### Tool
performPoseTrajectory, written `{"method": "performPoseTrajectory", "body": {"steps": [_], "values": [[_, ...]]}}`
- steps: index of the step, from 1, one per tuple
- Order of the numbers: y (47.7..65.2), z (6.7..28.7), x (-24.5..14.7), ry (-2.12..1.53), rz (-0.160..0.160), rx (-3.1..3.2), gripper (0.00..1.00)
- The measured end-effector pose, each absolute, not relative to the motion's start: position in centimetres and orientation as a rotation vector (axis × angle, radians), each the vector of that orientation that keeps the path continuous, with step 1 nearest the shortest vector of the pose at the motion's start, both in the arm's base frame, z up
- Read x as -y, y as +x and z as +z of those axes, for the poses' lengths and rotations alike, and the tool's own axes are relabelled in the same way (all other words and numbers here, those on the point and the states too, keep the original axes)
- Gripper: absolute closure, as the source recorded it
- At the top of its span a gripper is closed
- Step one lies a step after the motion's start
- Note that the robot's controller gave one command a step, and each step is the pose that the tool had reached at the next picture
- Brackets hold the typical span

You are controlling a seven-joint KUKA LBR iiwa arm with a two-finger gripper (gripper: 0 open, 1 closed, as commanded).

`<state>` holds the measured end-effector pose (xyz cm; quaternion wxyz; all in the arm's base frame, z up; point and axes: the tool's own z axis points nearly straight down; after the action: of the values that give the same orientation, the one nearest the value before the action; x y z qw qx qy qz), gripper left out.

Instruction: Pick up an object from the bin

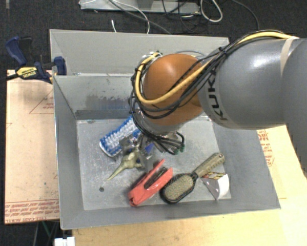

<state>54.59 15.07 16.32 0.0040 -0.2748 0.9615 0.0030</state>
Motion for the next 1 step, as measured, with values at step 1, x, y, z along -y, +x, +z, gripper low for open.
{"method": "performPoseTrajectory", "body": {"steps": [1], "values": [[54.59, 16.31, -15.06, -0.861, 0.010, -3.013, 1.00]]}}
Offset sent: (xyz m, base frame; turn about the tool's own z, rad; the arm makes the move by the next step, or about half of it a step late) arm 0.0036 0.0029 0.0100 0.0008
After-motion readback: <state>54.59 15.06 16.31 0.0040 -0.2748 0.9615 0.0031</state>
